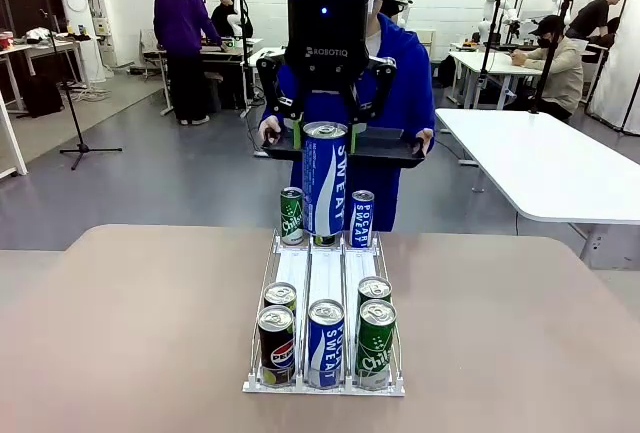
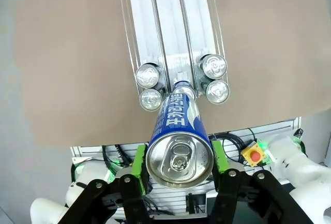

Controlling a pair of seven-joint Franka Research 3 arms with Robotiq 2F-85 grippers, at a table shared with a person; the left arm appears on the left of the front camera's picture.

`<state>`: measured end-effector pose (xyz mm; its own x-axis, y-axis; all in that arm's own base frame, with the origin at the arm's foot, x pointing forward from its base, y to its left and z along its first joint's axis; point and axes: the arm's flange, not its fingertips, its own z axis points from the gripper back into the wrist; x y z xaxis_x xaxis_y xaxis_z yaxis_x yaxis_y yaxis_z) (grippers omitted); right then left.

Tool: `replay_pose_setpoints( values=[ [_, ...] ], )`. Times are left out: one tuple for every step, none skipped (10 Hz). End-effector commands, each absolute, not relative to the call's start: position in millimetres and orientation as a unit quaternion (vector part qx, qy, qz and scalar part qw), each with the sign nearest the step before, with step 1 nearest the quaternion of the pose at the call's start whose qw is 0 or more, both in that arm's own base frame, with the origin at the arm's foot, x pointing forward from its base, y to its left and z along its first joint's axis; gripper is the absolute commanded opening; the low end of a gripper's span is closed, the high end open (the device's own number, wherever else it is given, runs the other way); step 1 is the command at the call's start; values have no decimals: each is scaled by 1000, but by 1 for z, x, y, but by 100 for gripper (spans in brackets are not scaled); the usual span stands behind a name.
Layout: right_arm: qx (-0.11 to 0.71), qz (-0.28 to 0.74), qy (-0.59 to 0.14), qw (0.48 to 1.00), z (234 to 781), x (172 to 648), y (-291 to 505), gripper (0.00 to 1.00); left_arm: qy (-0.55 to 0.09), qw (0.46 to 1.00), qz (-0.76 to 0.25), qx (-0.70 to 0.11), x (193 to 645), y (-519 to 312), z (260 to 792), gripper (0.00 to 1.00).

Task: Retrieve and hand over the desired beverage to the person.
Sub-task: Pick up a can of the same type that the person held from the Automatic Can Dispenser.

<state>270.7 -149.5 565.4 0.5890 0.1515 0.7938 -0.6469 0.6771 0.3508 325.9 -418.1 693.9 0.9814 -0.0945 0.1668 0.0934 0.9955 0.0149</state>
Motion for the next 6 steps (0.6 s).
replay_pose_setpoints(
  values=[
    [333, 247, -394, 821, 568, 274, -151, 100, -78, 996, -36, 9, 337, -425, 703, 0],
    [333, 247, -394, 821, 568, 274, -151, 100, -84, 995, -47, 4, 326, -418, 694, 0],
    [333, 247, -394, 821, 568, 274, -151, 100, -84, 995, -47, 4, 326, -418, 694, 0],
    [333, 247, -394, 821, 568, 274, -151, 100, -84, 995, -47, 4, 326, -418, 694, 0],
    [333, 247, -394, 821, 568, 274, -151, 100, -84, 995, -47, 4, 326, -418, 694, 0],
    [333, 247, -394, 821, 568, 274, -151, 100, -84, 995, -47, 4, 326, -418, 694, 0]
  ],
)
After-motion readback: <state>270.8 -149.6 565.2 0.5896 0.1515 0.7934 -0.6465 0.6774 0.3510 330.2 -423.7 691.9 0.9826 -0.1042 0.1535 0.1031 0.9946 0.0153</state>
